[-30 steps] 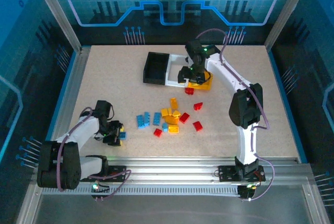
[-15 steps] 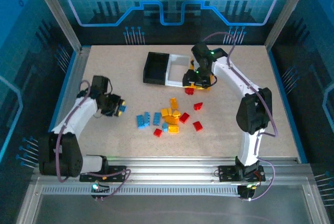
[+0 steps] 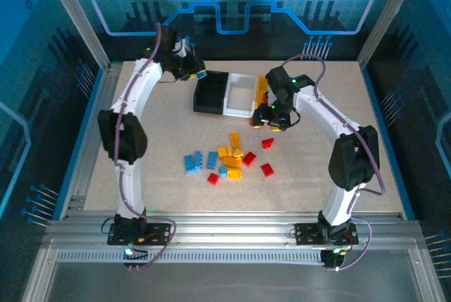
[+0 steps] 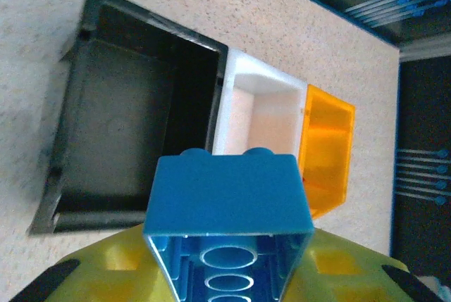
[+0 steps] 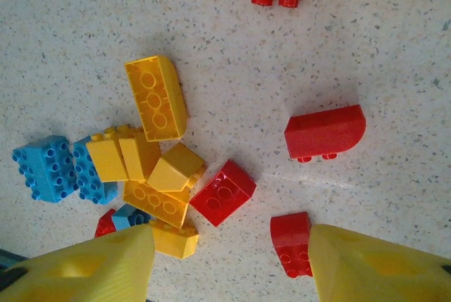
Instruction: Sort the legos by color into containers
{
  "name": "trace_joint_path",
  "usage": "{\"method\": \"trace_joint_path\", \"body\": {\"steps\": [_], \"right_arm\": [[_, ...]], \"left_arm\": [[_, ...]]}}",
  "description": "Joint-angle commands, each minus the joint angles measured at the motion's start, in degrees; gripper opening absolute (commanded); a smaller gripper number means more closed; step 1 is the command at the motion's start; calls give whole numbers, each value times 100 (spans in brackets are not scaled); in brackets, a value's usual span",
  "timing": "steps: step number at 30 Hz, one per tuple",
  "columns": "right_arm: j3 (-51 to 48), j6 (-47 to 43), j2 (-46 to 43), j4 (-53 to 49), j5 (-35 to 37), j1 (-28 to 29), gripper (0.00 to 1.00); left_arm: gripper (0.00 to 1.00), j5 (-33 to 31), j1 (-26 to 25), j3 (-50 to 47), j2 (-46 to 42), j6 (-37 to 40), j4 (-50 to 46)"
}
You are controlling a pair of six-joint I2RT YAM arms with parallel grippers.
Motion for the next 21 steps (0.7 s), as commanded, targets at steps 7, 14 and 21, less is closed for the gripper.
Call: {"method": "trace_joint_path", "body": {"steps": [7, 14, 21], "right_arm": [[-138, -270, -212, -303, -52, 113, 61], [162, -303, 164, -272, -53, 473, 62], [900, -449, 984, -381, 62, 853, 62]], "left_arm": [[33, -42, -342, 1005, 1147, 415, -923], [48, -219, -463, 1136, 1369, 325, -1007], [59, -144, -462, 1141, 1250, 163, -1038]]}}
